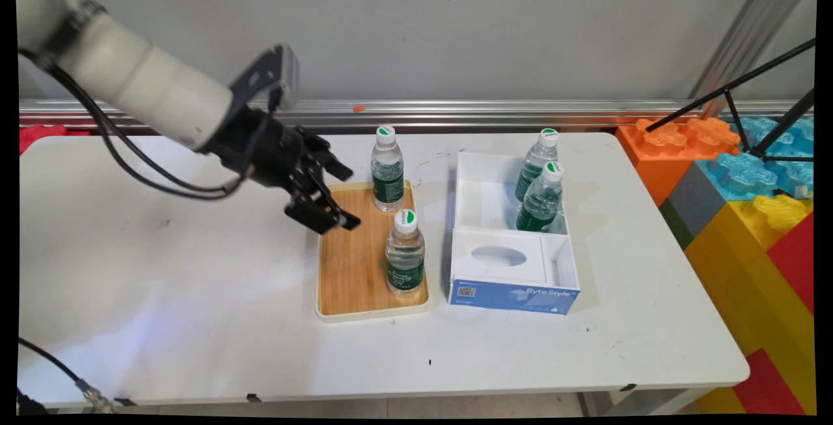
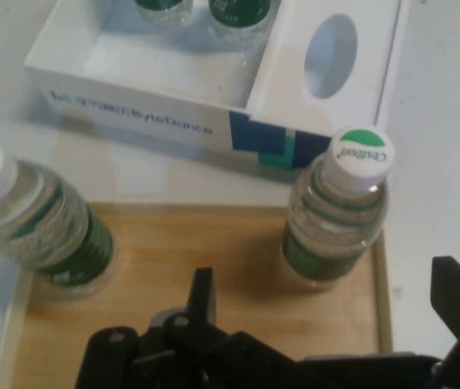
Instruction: Pick up the green bottle from the white box
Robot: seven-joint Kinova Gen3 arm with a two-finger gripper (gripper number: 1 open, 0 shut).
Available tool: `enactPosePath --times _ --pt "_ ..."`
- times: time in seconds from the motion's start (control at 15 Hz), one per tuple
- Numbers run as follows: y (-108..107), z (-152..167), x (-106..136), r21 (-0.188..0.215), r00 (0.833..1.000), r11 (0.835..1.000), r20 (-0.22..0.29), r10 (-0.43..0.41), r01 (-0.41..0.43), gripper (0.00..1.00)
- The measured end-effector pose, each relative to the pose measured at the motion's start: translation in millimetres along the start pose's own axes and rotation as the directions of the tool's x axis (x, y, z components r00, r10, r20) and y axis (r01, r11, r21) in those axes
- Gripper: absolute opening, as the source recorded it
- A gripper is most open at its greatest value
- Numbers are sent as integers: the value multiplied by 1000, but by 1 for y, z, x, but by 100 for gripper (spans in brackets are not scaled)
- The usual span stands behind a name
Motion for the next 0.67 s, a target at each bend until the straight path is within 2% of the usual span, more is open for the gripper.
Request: enactPosePath --times 0.33,0.67 --pt "9 -37 46 31 998 998 39 -55 54 100" --pt "24 -45 92 35 991 993 60 -116 114 100"
